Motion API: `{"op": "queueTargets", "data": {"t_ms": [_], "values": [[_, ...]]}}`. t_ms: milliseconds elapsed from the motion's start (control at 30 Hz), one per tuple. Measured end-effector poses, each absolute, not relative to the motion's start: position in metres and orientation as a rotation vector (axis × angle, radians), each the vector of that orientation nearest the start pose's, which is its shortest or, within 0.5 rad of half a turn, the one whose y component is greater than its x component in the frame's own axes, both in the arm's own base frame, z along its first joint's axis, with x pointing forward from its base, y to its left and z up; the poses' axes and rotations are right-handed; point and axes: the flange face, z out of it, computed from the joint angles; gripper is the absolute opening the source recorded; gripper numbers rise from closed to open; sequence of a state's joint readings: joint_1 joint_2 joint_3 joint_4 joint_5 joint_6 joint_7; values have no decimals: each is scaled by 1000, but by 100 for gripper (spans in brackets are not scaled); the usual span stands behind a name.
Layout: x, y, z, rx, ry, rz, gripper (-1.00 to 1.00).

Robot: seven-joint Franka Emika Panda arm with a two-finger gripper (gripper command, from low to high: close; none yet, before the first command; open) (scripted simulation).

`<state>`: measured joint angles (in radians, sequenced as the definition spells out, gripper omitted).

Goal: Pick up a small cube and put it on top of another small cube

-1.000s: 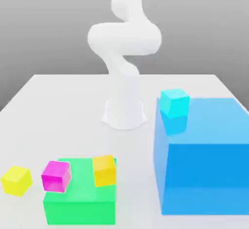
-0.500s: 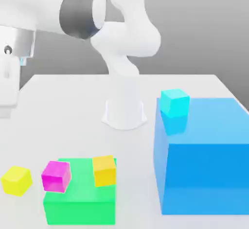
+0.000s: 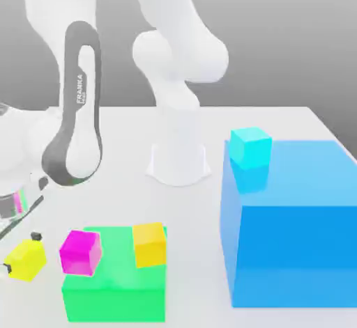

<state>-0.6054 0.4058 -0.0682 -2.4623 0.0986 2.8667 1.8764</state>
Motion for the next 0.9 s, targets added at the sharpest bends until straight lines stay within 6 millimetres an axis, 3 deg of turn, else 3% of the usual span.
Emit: {"op": "queueTargets", "data": {"t_ms": [167, 333, 567, 900], "values": [[364, -301, 137, -779, 3042, -3, -100], [365, -299, 191, -794, 3037, -3, -100], [422, -257, 218, -1501, 2770, -43, -100], [488, -179, 261, -2430, 2116, -122, -100]]}}
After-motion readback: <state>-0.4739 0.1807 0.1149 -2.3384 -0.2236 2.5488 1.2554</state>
